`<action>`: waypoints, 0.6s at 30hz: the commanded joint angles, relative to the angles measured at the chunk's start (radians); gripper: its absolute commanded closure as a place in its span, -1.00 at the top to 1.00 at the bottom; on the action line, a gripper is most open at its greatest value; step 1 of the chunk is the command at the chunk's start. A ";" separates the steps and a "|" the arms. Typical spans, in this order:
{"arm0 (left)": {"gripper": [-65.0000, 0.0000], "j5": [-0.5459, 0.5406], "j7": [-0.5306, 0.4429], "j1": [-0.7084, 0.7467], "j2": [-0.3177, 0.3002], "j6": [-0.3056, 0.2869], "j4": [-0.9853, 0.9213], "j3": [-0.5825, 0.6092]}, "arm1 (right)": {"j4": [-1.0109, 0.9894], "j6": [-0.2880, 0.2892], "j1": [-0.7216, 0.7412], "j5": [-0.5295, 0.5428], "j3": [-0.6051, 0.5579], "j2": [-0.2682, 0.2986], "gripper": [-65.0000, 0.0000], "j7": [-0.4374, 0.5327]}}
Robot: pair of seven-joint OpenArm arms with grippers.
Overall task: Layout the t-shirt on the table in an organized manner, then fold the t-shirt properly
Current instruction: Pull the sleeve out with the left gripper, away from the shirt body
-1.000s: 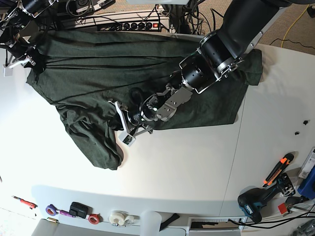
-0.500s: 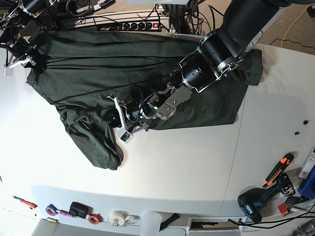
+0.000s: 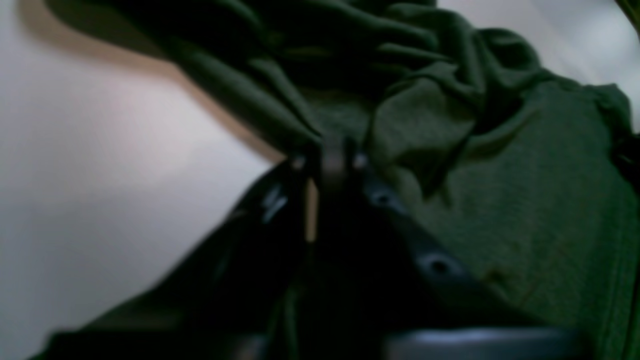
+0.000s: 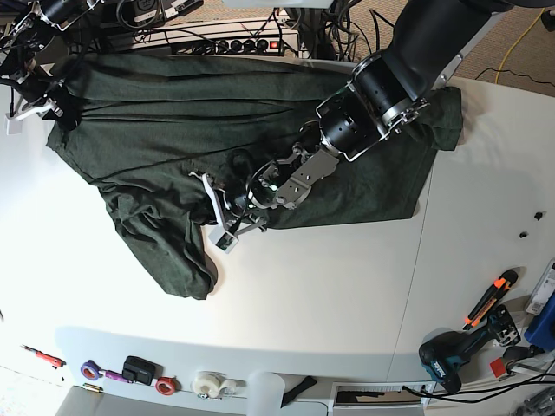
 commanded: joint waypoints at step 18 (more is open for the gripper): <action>-1.00 0.096 -0.040 -0.103 0.025 -0.016 0.014 -0.163 | 0.010 0.001 0.001 0.012 0.002 0.025 -1.00 0.021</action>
